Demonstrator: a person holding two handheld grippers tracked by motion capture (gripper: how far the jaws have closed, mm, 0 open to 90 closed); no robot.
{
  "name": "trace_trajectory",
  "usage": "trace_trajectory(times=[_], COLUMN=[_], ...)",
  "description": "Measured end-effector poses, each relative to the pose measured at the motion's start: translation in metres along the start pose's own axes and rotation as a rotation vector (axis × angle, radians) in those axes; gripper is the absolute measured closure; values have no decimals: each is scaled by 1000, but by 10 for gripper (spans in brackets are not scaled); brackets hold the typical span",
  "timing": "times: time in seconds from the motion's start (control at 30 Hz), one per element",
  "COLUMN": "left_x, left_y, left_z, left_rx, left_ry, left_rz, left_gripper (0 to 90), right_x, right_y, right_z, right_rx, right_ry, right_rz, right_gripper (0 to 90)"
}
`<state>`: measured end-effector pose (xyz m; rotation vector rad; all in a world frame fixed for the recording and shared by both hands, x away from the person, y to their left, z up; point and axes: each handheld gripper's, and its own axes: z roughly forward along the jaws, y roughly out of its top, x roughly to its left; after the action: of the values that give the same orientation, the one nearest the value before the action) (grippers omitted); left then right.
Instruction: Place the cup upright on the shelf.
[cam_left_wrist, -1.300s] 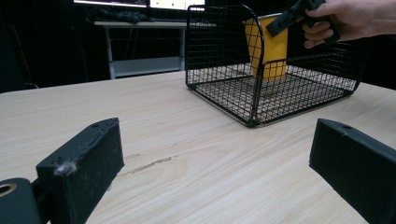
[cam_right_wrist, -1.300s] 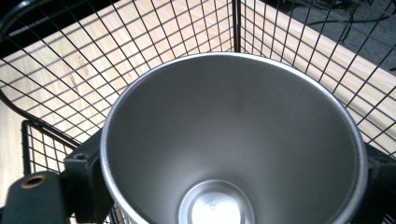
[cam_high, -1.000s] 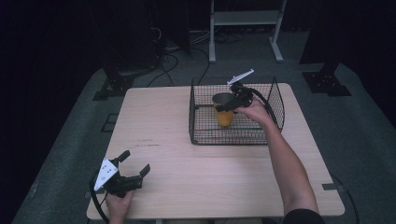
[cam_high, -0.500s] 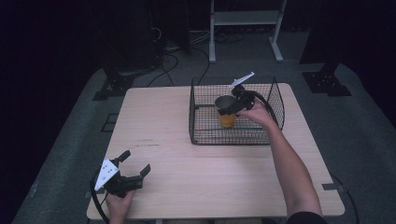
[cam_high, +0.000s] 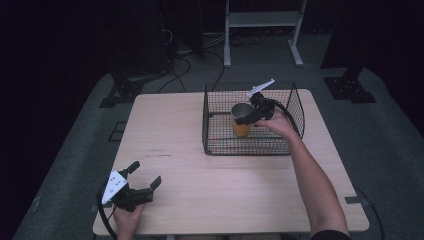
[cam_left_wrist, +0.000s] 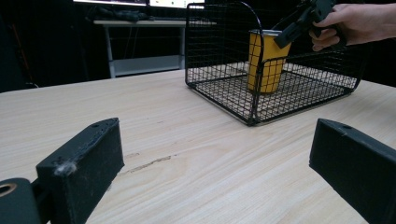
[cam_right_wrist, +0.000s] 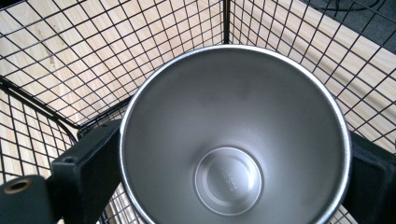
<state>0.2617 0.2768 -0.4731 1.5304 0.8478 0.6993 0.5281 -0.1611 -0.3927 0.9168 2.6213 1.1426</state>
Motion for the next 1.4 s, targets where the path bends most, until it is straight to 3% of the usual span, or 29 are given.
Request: trace_trajectory(times=[0.33, 0.67, 1.4], left_x=[0, -1, -1], left_y=[0, 0, 0], left_z=[0, 0, 1], left_rx=[0, 2, 5], left_ry=[0, 1, 5], left_rz=[1, 2, 3], left_gripper=[23, 22, 22], right_x=[0, 3, -1], right_y=[-2, 2, 4], right_z=[-3, -15, -62], right_rx=[-6, -47, -160], right_ry=[-8, -17, -46], right_rz=[3, 5, 39], right_gripper=[29, 20, 21])
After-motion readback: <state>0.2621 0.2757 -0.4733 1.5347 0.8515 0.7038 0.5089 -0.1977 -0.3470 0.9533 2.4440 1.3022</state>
